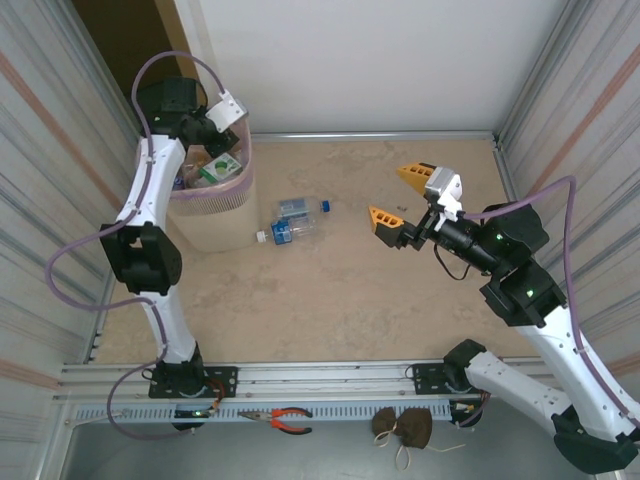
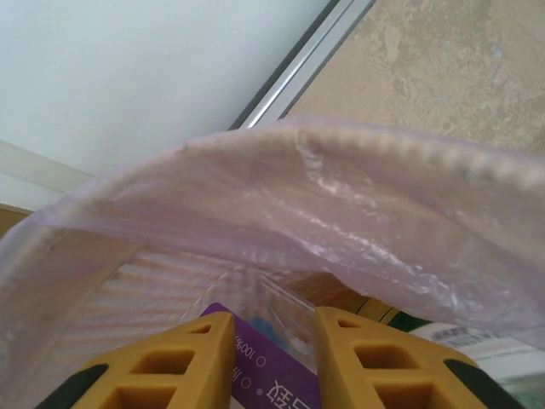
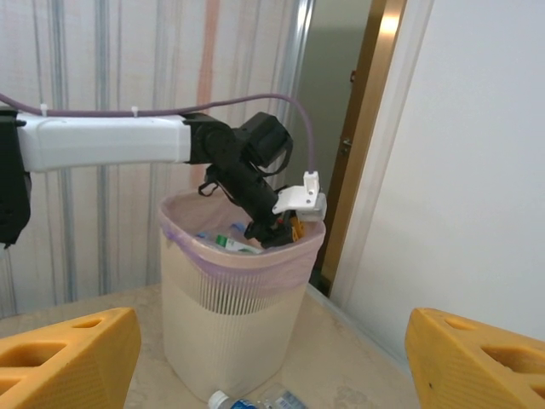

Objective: Put the plastic bottles in the bin

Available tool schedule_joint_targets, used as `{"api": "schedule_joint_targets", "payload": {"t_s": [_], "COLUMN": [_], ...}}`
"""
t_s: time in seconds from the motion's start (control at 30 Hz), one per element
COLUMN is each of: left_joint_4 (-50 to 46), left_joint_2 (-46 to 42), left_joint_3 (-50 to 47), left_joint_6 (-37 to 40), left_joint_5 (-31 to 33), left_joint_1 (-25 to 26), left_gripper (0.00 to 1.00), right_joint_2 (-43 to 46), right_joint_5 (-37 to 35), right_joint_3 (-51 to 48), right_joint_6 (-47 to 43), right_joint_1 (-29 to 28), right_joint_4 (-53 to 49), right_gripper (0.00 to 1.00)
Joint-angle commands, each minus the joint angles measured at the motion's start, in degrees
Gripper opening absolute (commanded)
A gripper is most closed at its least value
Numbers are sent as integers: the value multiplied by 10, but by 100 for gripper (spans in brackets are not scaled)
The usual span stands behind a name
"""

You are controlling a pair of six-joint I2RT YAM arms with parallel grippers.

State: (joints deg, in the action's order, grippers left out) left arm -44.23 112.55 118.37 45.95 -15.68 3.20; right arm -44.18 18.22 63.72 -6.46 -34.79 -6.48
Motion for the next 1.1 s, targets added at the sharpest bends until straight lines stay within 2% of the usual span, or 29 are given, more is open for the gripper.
{"api": "schedule_joint_targets", "payload": {"t_s": [0.0, 0.37, 0.53, 0.87, 1.07], "left_joint_4": [-37, 22, 11, -7, 6], "left_joint_2": [-12, -100, -84, 10, 5], "left_joint_3": [-22, -30, -11, -8, -30], "left_joint_6": [-33, -76, -92, -108, -117], "left_joint_5": [5, -1, -14, -39, -50], "left_joint_1": [-27, -55, -58, -64, -65], "left_gripper": [28, 32, 31, 26, 24], "right_joint_2": [8, 4, 1, 6, 9], "right_joint_5": [4, 13, 13, 9, 13], "right_joint_3": [0, 0, 0, -5, -2], "right_joint_6": [14, 19, 17, 17, 21], "right_joint_1": [3, 3, 4, 6, 6], "right_joint_4": [17, 23, 26, 23, 23], "right_gripper": [80, 80, 80, 80, 80]}}
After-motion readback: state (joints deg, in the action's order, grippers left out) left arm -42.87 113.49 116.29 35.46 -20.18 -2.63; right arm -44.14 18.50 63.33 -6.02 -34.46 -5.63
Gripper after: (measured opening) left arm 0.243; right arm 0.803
